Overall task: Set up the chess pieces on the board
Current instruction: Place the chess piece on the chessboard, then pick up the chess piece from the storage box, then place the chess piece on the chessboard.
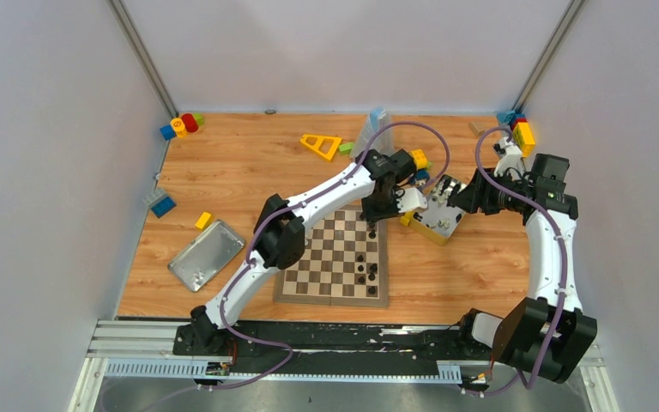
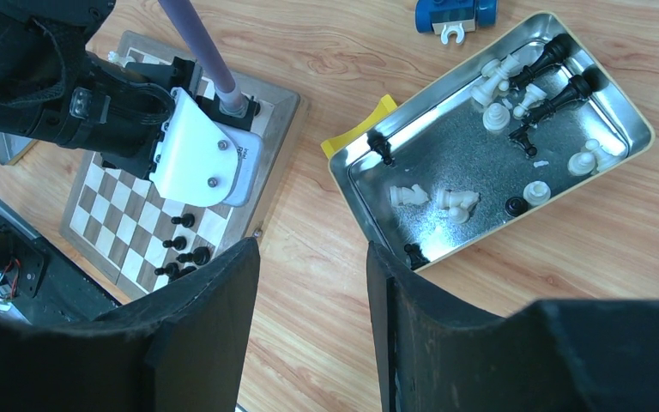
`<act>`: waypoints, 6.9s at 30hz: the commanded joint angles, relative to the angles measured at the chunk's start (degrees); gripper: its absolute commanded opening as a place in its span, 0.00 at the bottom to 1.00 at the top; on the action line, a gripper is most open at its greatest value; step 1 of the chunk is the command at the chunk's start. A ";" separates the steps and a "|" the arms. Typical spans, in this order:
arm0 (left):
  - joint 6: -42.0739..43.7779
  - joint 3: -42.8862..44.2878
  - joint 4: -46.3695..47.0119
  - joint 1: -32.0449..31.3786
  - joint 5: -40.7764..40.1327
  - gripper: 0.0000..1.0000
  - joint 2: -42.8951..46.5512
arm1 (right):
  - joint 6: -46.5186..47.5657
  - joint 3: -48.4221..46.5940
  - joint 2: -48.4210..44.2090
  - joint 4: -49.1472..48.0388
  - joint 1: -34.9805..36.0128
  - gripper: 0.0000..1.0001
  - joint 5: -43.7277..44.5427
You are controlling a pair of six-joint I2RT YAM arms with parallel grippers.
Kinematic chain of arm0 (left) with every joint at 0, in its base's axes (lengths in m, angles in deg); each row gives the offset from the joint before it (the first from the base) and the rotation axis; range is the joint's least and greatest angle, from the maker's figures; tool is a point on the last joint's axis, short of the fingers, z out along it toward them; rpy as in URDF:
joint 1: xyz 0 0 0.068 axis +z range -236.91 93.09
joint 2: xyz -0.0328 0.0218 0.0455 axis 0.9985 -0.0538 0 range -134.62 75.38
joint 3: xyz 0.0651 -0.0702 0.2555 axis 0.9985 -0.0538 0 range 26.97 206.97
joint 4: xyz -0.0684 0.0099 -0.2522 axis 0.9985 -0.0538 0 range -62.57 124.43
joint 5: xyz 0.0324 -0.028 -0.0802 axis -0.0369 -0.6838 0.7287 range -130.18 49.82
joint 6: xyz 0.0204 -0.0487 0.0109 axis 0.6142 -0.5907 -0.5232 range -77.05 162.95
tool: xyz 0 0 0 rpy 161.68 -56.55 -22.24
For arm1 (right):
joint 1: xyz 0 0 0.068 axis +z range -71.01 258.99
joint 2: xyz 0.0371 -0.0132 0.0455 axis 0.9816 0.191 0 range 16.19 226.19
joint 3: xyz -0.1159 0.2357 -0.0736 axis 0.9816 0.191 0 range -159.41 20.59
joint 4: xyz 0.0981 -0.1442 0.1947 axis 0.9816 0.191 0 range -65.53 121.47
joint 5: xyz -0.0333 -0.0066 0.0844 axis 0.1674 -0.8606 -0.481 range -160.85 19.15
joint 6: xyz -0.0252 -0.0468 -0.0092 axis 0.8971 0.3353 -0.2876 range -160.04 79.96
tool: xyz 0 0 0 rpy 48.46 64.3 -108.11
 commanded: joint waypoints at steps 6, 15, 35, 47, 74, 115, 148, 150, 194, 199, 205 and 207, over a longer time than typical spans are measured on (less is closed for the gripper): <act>1.04 2.61 1.37 -1.27 -0.55 0.03 -1.10 | 1.63 0.29 0.04 -1.56 -0.37 0.50 -1.63; 1.22 2.33 1.39 -1.38 -1.86 0.03 -1.57 | 1.76 0.39 0.03 -1.56 -0.44 0.50 -1.62; 1.07 2.17 1.74 -1.98 -3.00 0.27 -1.58 | 1.89 0.48 0.63 -1.50 -0.39 0.50 -1.36; 0.94 1.25 1.89 -2.09 -4.55 0.30 1.99 | 1.60 0.28 1.56 -1.58 -0.41 0.50 0.14; -1.54 -31.54 16.30 -1.65 -9.77 0.47 39.43 | 2.31 -12.42 26.25 -10.20 7.50 0.42 29.58; -4.39 -42.18 18.94 -1.56 -9.48 0.48 47.96 | -9.47 -18.04 39.69 -14.35 14.40 0.31 41.97; -4.67 -42.12 18.80 -1.57 -8.68 0.48 47.24 | -7.44 -18.86 46.28 -14.90 14.12 0.26 43.54; -4.65 -42.13 18.77 -1.57 -8.66 0.48 47.25 | -7.26 -19.01 46.70 -14.74 14.12 0.25 43.44; -46.04 -40.05 47.78 15.37 38.29 0.68 44.18 | 4.53 -12.88 7.97 -4.62 35.90 0.02 -6.29; -49.11 -38.67 49.80 15.38 42.25 0.67 39.76 | 4.44 -12.82 7.96 -4.67 36.29 0.02 -6.28; -49.02 -39.24 49.70 15.46 42.79 0.61 38.93 | 4.26 -12.23 7.72 -4.90 36.37 0.02 -5.41; -48.67 -39.76 49.48 15.43 42.73 0.59 39.14 | 4.27 -11.97 7.68 -5.17 36.28 0.02 -4.79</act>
